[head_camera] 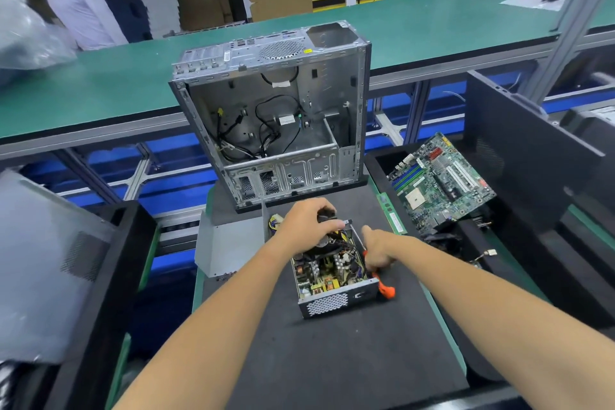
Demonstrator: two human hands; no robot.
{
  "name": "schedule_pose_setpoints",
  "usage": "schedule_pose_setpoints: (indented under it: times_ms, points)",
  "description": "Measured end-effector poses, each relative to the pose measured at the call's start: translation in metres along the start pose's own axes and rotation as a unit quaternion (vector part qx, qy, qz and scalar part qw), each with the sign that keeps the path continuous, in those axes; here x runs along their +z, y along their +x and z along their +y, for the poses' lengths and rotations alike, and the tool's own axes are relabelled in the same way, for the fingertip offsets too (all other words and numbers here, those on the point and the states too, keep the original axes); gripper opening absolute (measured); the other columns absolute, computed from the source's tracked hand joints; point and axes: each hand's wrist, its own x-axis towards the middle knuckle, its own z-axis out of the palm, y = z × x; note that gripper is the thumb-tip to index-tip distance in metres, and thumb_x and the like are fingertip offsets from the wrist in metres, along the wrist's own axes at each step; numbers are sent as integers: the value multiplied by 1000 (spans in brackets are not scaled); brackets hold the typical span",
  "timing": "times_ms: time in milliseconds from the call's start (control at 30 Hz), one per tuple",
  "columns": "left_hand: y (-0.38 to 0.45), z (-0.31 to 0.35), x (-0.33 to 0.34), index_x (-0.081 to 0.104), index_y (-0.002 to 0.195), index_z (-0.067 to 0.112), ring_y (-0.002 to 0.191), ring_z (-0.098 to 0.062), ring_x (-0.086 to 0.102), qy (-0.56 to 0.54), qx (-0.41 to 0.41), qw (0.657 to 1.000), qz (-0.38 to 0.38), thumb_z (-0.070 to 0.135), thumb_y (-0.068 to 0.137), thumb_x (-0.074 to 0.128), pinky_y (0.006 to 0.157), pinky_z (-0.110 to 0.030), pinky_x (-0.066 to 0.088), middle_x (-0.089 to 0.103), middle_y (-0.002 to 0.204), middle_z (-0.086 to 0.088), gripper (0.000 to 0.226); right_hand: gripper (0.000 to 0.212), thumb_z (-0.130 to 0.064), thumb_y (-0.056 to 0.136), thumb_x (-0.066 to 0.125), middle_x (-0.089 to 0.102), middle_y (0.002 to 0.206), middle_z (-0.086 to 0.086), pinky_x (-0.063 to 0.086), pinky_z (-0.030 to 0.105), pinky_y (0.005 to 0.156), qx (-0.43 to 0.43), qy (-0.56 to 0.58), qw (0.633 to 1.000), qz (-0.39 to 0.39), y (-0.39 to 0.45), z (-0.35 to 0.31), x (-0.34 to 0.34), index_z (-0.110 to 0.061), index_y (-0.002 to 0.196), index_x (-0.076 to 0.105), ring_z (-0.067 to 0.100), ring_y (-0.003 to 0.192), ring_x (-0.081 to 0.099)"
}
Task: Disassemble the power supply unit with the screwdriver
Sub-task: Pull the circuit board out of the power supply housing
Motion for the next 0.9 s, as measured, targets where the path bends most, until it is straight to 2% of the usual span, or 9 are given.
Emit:
schedule_pose_setpoints:
  times_ms: [67, 133, 233, 400, 533, 600, 700, 767, 900]
  points:
    - [1, 1, -1, 66, 96, 25, 78, 5, 54, -10, 2, 1000, -6, 45, 78, 73, 62, -7, 35, 63, 91, 15, 27, 35, -15, 77, 65, 41, 118, 14, 48, 30, 58, -29, -12, 999, 15, -1, 0, -5, -8, 109, 50, 33, 85, 60]
    - [2, 2, -2, 67, 96, 23, 79, 3, 56, -16, 9, 1000, -16, 43, 78, 74, 63, -8, 38, 64, 90, 14, 27, 11, -15, 74, 64, 45, 94, 11, 38, 24, 50, -42, 6, 999, 17, -1, 1, -8, -11, 83, 59, 24, 63, 49]
    - [5, 3, -4, 69, 93, 22, 79, -2, 59, -30, 17, 999, -20, 42, 77, 76, 66, -12, 41, 66, 87, 12, 27, 26, -18, 74, 72, 46, 57, 5, 29, 23, 45, -51, 48, 997, -19, 1, 5, -7, -15, 59, 50, 21, 48, 37]
    - [7, 6, -3, 71, 80, 20, 62, 4, 54, -54, 7, 996, -67, 44, 75, 76, 61, -16, 43, 65, 71, 11, 25, 14, -19, 76, 75, 56, 71, 10, 39, 24, 53, -55, 24, 998, -23, 0, 5, 3, -10, 75, 64, 23, 62, 49]
    - [4, 5, 2, 72, 77, 16, 55, -1, 49, -19, -16, 980, -197, 41, 78, 75, 56, -18, 39, 60, 61, 14, 24, 32, -24, 84, 73, 67, 95, 17, 44, 28, 66, -60, -12, 998, -19, -1, -3, 6, 2, 103, 71, 23, 78, 55]
    - [2, 6, 5, 73, 86, 20, 65, -5, 53, 8, -17, 971, -238, 37, 82, 70, 61, -19, 40, 62, 69, 13, 17, 35, -26, 87, 71, 68, 104, 18, 45, 30, 72, -56, -32, 998, -20, -2, -5, 4, 2, 108, 71, 25, 86, 58]
    - [2, 11, 4, 71, 102, 24, 80, -10, 55, 42, -13, 963, -264, 32, 88, 62, 74, -22, 43, 67, 92, 4, 18, 24, -23, 88, 69, 66, 72, 13, 44, 26, 61, -40, -55, 997, -41, -1, -9, 4, 1, 84, 68, 24, 69, 56]
    - [4, 15, 5, 70, 89, 13, 74, -16, 49, 81, -28, 952, -293, 28, 89, 55, 74, -29, 42, 64, 87, -8, 21, 25, -19, 88, 66, 59, 51, 5, 44, 25, 52, -31, -74, 996, -43, 0, -12, 3, -5, 68, 62, 24, 56, 55]
    - [7, 20, 4, 45, 65, 9, 65, -21, 30, 133, -45, 940, -311, 22, 89, 49, 63, -32, 30, 38, 69, -12, 27, 29, -15, 88, 63, 58, 51, 6, 43, 25, 42, -24, -90, 995, -44, 3, -16, 2, -6, 62, 58, 20, 44, 53]
